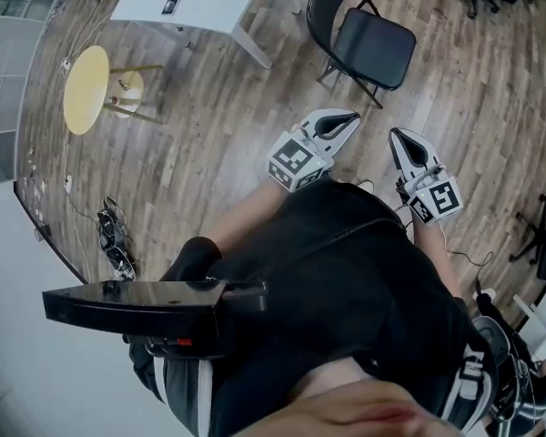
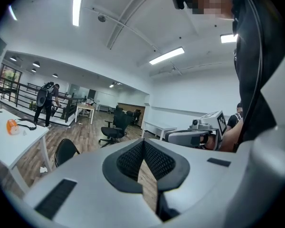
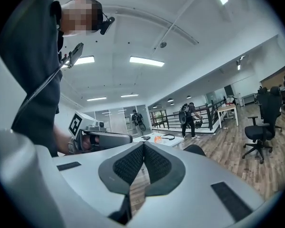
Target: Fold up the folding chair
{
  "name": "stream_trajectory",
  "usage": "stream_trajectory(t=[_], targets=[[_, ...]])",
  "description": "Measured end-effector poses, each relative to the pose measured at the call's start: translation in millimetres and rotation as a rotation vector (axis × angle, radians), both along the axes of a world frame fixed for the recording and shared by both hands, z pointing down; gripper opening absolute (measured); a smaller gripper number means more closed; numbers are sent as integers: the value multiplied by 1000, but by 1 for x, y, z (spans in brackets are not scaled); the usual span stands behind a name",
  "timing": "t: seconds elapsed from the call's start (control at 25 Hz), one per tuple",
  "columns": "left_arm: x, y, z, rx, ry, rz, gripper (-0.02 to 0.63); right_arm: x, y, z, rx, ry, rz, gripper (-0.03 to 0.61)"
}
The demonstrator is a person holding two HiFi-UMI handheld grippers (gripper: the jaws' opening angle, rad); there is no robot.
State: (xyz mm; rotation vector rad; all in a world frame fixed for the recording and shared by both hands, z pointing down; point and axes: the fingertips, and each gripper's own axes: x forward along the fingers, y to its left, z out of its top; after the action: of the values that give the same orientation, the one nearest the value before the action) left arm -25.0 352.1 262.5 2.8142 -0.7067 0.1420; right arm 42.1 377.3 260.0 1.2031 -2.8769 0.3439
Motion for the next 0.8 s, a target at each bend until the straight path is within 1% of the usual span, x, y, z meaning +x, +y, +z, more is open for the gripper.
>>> stream_trajectory(t=[0.2, 0.44, 0.64, 0.8], targets=[[-31, -42, 0, -12, 24, 33, 5, -37, -39, 1, -16, 8, 18, 11], [-81, -91, 6, -25, 54, 49, 5, -90, -88, 7, -29, 44, 32, 11], [-102, -117, 4, -23, 58, 64, 5, -108, -114, 5, -30, 61, 63, 11], [-113, -135, 6, -30, 60, 68, 5, -112, -127, 8, -42, 64, 93, 11]])
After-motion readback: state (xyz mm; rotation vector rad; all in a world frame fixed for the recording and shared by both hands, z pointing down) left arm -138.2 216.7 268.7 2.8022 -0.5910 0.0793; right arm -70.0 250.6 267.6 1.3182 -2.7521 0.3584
